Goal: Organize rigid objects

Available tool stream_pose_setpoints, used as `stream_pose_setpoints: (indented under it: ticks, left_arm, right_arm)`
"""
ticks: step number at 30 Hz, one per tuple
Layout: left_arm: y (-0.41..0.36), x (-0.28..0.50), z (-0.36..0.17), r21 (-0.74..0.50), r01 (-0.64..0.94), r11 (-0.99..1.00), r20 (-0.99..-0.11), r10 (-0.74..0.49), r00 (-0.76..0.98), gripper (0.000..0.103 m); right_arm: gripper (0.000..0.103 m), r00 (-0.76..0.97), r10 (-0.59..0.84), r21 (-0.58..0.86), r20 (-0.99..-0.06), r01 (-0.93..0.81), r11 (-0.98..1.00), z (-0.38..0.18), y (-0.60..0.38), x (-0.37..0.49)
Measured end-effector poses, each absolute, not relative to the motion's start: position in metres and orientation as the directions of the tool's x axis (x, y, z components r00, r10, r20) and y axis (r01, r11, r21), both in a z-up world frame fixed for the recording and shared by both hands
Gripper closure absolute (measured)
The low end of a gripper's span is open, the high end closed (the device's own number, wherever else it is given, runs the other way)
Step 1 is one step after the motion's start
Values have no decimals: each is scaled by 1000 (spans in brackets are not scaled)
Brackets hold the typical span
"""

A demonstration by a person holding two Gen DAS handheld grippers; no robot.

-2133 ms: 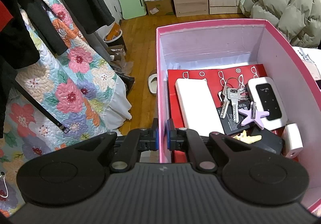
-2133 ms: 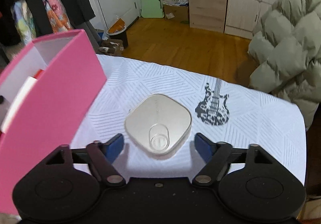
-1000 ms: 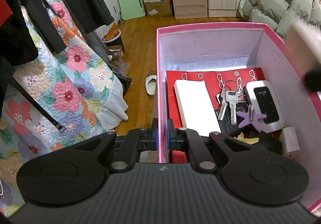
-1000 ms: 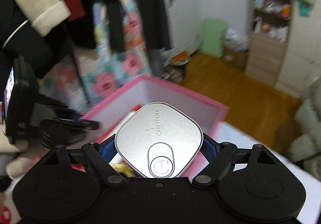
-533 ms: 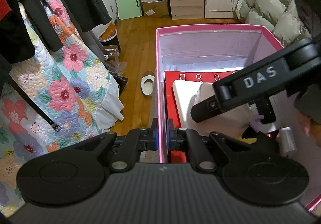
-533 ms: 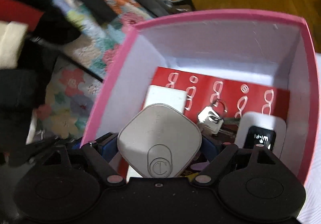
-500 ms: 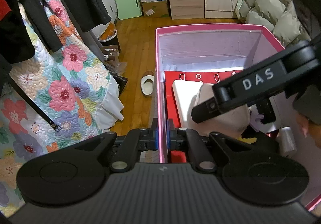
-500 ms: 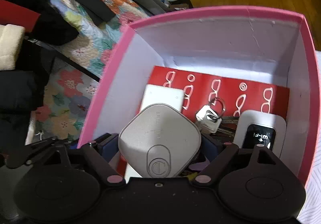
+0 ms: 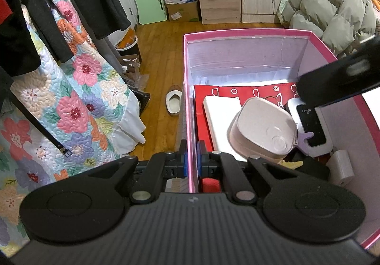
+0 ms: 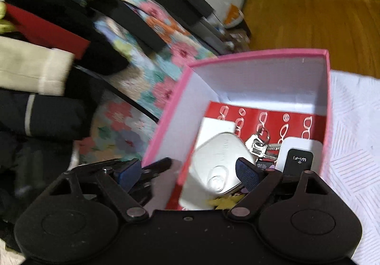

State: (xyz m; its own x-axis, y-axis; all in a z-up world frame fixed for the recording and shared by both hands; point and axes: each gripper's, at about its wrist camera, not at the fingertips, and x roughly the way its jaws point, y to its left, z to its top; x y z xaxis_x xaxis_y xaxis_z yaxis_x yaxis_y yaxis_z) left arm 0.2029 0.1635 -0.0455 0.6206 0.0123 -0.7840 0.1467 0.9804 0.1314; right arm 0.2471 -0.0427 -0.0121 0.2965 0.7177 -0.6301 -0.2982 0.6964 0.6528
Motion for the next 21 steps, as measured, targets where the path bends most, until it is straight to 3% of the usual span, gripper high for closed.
stream_pose_setpoints:
  ticks: [7, 15, 21]
  left_arm:
    - [162, 202, -45, 136, 145, 980, -782, 16, 623, 98]
    - [164, 198, -42, 129, 128, 983, -785, 22, 620, 98]
    - [168, 186, -36, 109, 103, 989, -788, 23, 615, 98]
  right_arm:
    - [13, 415, 721, 600, -555, -400, 693, 26, -75, 200]
    - [13, 563, 706, 580, -431, -426, 694, 13, -128, 155]
    - [13, 647, 601, 500, -469, -367, 784, 12, -142, 141]
